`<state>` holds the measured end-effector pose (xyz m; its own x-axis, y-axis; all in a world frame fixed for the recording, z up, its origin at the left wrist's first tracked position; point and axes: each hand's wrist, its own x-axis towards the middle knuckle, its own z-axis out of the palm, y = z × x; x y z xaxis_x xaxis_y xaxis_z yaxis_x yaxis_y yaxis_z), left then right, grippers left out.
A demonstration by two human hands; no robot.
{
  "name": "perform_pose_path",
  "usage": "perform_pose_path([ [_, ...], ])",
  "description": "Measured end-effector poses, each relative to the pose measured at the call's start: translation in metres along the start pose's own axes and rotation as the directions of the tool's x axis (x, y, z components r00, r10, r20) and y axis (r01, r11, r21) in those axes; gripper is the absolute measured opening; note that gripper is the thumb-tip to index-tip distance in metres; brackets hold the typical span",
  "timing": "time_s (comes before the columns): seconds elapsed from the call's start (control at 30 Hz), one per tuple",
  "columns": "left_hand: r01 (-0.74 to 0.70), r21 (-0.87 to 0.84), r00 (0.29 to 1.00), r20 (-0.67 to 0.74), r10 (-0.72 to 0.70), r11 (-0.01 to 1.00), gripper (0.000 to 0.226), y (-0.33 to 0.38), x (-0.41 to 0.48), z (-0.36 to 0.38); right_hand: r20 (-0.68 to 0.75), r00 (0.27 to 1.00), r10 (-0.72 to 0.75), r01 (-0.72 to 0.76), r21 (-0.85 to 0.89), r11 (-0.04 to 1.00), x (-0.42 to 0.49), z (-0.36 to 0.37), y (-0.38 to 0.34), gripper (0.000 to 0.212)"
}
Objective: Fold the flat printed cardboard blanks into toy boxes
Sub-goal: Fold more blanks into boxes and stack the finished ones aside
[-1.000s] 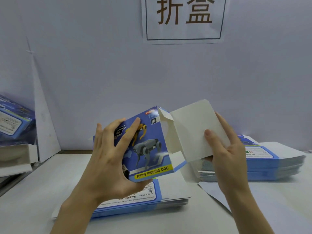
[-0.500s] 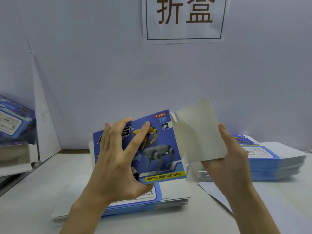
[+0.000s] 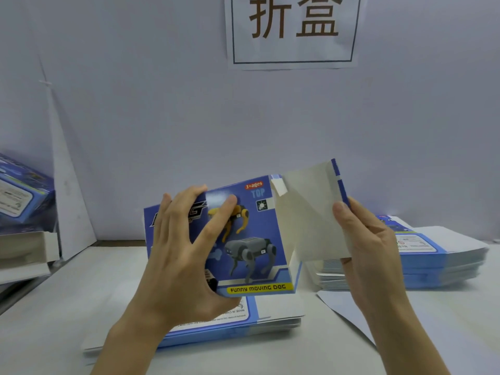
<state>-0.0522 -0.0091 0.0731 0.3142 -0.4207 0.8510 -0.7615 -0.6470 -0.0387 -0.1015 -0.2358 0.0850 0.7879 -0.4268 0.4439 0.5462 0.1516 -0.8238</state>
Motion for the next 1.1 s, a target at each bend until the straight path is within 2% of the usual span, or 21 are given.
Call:
perform_pose_path([
  [0.07,0.027,0.002,0.999,-0.019,-0.027,1.000,0.104,0.002,0.002,-0.001,-0.025,0.998,-0.062,0.061,-0.034,0.998,0.000,0.000,0.000,0.028],
  [0.17,0.123,0.025,0.992,-0.036,-0.122,0.992,0.108,0.008,0.005,-0.002,0.012,0.992,-0.125,0.126,-0.031,0.992,0.001,0.002,0.000,0.033],
  [0.27,0.305,-0.116,0.945,-0.082,-0.315,0.945,0.109,0.018,0.006,0.000,0.102,0.994,-0.049,0.043,0.059,0.997,0.004,0.003,0.001,0.059],
  [0.33,0.412,-0.253,0.885,-0.115,-0.450,0.875,0.110,0.027,0.006,0.002,0.298,0.955,0.008,0.008,-0.051,0.999,-0.001,0.006,0.003,0.072],
  [0.4,0.483,-0.295,0.835,-0.129,-0.536,0.824,0.111,0.036,0.007,0.006,0.477,0.873,0.103,0.030,-0.263,0.964,-0.010,0.012,0.009,0.079],
  [0.47,0.528,-0.259,0.820,-0.096,-0.565,0.809,0.114,0.044,0.009,0.009,0.519,0.843,0.142,0.081,-0.384,0.920,-0.016,0.018,0.017,0.081],
  [0.5,0.533,-0.236,0.824,-0.074,-0.562,0.813,0.115,0.046,0.009,0.009,0.521,0.842,0.136,0.075,-0.364,0.928,-0.016,0.022,0.021,0.082],
  [0.57,0.506,-0.233,0.852,-0.012,-0.523,0.831,0.114,0.044,0.008,0.007,0.515,0.851,0.107,0.008,-0.216,0.976,-0.015,0.026,0.023,0.080],
  [0.63,0.478,-0.339,0.871,0.058,-0.489,0.810,0.116,0.036,0.008,0.000,0.468,0.882,0.059,-0.006,-0.113,0.994,-0.012,0.024,0.023,0.073],
  [0.7,0.503,-0.519,0.838,0.098,-0.537,0.691,0.100,0.028,0.010,-0.009,0.418,0.908,0.040,-0.022,-0.047,0.999,-0.011,0.020,0.020,0.068],
  [0.77,0.526,-0.686,0.780,0.155,-0.606,0.502,0.075,0.015,0.010,-0.014,0.479,0.878,-0.003,-0.058,0.113,0.992,-0.008,0.020,0.015,0.062],
  [0.83,0.594,-0.746,0.739,0.359,-0.570,0.301,0.069,0.007,0.008,-0.017,0.544,0.838,-0.056,-0.143,0.316,0.938,-0.005,0.025,0.011,0.050],
  [0.9,0.676,-0.722,0.702,0.567,-0.431,0.151,0.061,0.007,0.005,-0.019,0.448,0.894,0.015,-0.173,0.314,0.934,-0.006,0.030,0.010,0.046],
  [0.93,0.688,-0.717,0.695,0.605,-0.390,0.114,0.059,0.008,0.004,-0.019,0.395,0.918,0.050,-0.163,0.259,0.952,-0.008,0.027,0.012,0.039],
  [0.97,0.683,-0.723,0.698,0.602,-0.387,0.108,0.065,0.009,0.004,-0.017,0.364,0.927,0.094,-0.176,0.198,0.964,-0.009,0.023,0.015,0.025],
  [1.0,0.669,-0.735,0.705,0.578,-0.410,0.113,0.076,0.009,0.006,-0.014,0.355,0.923,0.148,-0.209,0.138,0.968,-0.012,0.019,0.016,0.020],
  [1.07,0.647,-0.753,0.690,0.511,-0.513,0.118,0.087,0.008,0.008,-0.008,0.353,0.900,0.256,-0.285,0.032,0.958,-0.013,0.010,0.017,0.031],
  [1.1,0.635,-0.763,0.673,0.469,-0.572,0.122,0.080,0.008,0.009,-0.005,0.346,0.896,0.280,-0.293,-0.014,0.956,-0.012,0.007,0.016,0.042],
])
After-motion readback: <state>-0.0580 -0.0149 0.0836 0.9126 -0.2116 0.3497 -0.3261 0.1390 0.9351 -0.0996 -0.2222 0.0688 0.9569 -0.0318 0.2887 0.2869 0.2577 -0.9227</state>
